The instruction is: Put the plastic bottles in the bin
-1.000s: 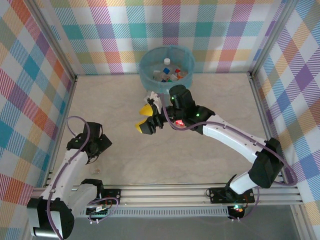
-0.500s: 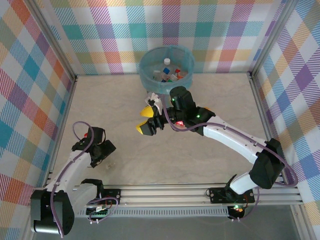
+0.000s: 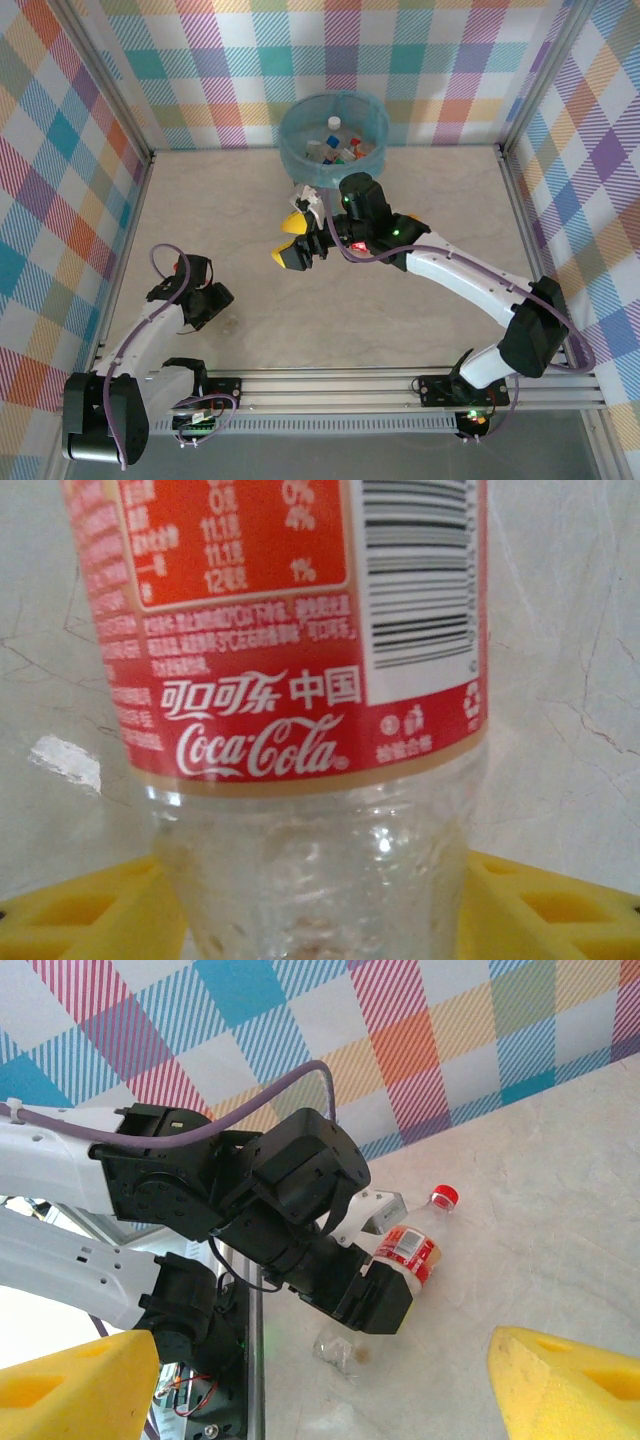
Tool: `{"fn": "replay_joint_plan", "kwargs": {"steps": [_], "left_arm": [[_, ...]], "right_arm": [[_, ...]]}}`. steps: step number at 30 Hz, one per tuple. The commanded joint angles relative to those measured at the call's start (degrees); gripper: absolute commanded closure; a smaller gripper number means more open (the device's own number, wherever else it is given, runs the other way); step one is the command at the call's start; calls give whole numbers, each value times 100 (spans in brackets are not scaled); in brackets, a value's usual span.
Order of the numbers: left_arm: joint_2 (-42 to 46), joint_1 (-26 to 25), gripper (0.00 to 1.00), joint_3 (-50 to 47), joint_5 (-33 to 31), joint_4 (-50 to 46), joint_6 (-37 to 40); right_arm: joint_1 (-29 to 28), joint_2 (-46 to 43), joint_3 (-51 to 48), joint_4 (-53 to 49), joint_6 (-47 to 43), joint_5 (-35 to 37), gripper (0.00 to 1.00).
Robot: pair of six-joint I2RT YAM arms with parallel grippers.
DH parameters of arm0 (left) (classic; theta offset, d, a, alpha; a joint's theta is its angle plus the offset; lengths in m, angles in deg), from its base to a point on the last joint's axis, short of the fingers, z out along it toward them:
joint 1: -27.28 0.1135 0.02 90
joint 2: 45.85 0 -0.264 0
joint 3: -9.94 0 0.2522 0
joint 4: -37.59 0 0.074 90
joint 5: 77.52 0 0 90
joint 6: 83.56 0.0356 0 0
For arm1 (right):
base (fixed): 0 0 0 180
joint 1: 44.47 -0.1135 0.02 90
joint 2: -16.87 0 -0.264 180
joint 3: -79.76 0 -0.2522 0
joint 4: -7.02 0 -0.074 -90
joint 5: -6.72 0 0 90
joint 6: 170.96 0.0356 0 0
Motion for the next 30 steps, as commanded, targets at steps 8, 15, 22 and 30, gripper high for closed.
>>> {"fn": "replay_joint_plan", "kwargs": {"steps": [8, 15, 22, 30], "left_arm": [[344, 57, 49, -6, 81, 12, 87], [1040, 50, 49, 708, 237, -337, 252], [1507, -656, 51, 2237, 210, -523, 1650], [1209, -2631, 50, 3208, 194, -12, 3050]], "right_arm": [[-26, 73, 57, 33, 35, 24, 14], [-34, 177, 494, -306, 0, 25, 15], [-27, 300, 1121, -536, 208, 358, 15], [139, 147, 1517, -713, 540, 894, 14]]}}
